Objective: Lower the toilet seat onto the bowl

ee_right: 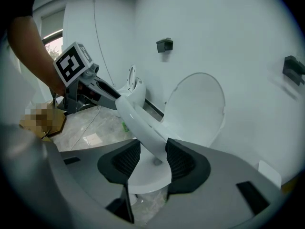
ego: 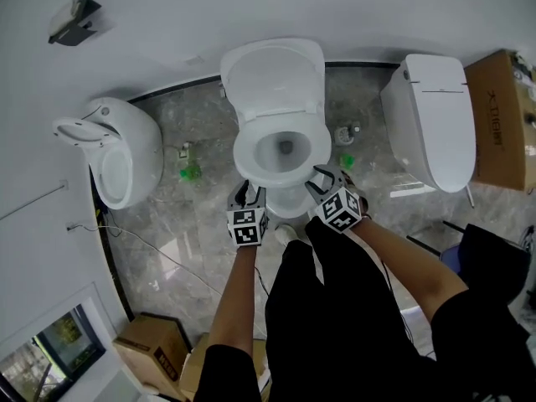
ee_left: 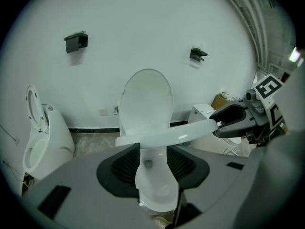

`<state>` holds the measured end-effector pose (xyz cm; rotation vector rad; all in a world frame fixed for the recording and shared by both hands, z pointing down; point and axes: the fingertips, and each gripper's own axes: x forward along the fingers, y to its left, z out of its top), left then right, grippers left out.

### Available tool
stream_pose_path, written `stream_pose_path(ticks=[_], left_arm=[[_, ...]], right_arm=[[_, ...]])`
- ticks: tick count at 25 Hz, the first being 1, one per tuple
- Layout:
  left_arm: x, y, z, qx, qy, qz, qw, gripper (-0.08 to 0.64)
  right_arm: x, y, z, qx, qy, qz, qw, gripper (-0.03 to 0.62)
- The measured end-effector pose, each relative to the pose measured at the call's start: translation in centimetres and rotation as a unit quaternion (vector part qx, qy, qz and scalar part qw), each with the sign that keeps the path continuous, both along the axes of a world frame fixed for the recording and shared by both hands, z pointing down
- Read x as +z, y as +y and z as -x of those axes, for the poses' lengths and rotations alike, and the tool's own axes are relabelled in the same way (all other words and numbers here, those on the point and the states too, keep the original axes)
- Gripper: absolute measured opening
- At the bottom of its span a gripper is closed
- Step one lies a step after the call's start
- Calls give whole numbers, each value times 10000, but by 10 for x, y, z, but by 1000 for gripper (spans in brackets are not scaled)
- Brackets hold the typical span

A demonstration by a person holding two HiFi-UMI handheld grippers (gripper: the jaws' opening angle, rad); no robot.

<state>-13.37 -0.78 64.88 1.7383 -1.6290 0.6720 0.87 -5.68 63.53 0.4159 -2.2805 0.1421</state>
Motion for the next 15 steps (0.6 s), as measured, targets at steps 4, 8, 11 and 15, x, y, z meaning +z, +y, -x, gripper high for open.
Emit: stream_pose_path(ticks=[4,8,11,15], left_arm=[[5,9,1,193,38,-26,9998,176],[11,17,1,252,-50,-44,9997,176],[19,28,-2,232,-110,-12,9997,175],[29,36,-4,292,-121,-44,9995,175]], right_arm=[[4,10,1,85,-70,-113,9999,184],[11,17,1,58,-76,-175,9998,184],[18,28,-1,-15,22,-159,9999,186],[26,35,-3,-72,52,-230,9997,187]])
